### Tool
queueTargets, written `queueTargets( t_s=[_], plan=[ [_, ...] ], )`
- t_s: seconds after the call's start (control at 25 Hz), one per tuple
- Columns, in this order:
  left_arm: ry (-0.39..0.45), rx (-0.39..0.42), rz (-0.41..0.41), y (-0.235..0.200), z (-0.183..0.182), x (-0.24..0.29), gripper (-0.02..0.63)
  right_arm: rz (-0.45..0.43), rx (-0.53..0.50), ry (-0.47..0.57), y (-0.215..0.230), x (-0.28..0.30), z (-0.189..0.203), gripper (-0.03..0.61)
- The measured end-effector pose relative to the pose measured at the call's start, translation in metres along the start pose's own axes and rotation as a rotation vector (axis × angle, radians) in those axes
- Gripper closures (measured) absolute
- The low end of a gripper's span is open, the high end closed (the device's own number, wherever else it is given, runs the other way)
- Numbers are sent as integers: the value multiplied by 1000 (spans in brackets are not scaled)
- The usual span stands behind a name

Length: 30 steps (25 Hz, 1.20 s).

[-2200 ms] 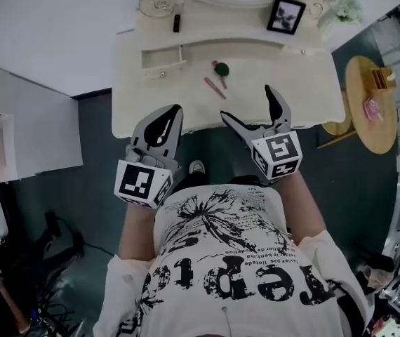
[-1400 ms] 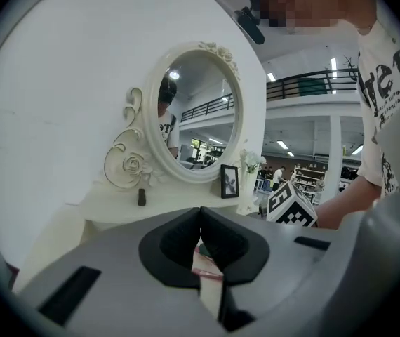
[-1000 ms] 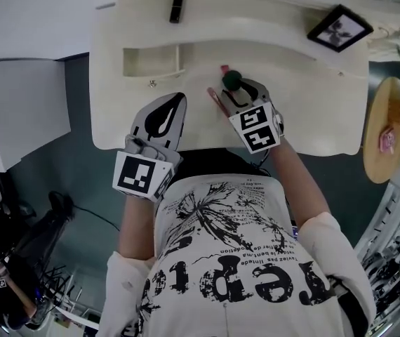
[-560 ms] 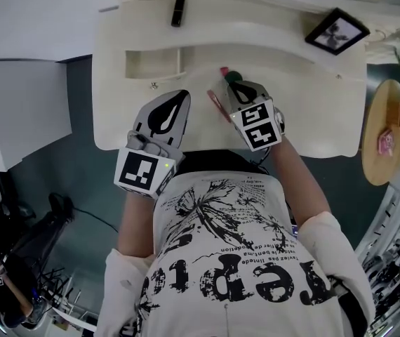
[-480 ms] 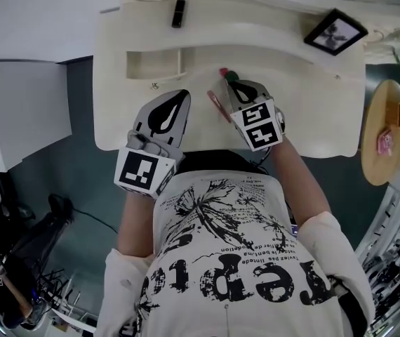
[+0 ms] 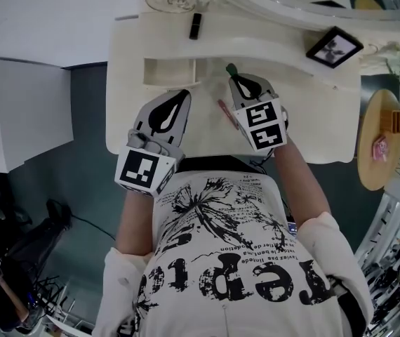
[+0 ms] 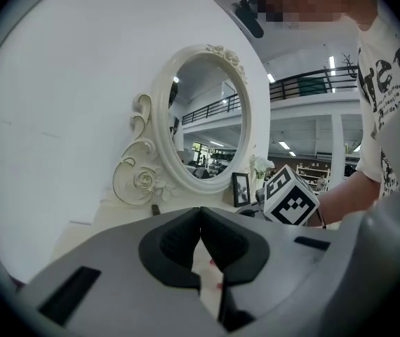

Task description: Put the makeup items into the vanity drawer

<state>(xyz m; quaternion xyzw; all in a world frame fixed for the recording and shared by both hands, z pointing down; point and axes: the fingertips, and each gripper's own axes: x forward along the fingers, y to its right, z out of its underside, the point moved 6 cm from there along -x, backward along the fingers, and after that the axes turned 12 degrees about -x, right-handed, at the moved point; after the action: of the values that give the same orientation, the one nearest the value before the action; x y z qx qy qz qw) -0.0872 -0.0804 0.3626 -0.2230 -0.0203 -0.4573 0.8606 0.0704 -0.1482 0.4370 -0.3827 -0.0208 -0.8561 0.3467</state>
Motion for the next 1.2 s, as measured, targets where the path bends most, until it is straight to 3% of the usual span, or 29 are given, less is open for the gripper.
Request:
queueTargets(
  t_s=[0.44,0.6,0.88,1.08,1.2],
  plan=[
    [35,2,-87,-67,-33,-45,600,-127,-45,57,-49,48,-83,543],
    [32,-15,-116,-88,-31,-59,600,-196,-73,38,-75,71,-93,542],
    [35,-47,-152,-111,-22,-77,600,-233,-59,-19,-90,99,-95,527],
    [30,-47,-141,-113,-23,-81,600,-231,9,-6,-90,101,-96,254],
    [30,-36,-116,-110,-26,-79,600,-201,27,4,-88,92,-96,210]
  ],
)
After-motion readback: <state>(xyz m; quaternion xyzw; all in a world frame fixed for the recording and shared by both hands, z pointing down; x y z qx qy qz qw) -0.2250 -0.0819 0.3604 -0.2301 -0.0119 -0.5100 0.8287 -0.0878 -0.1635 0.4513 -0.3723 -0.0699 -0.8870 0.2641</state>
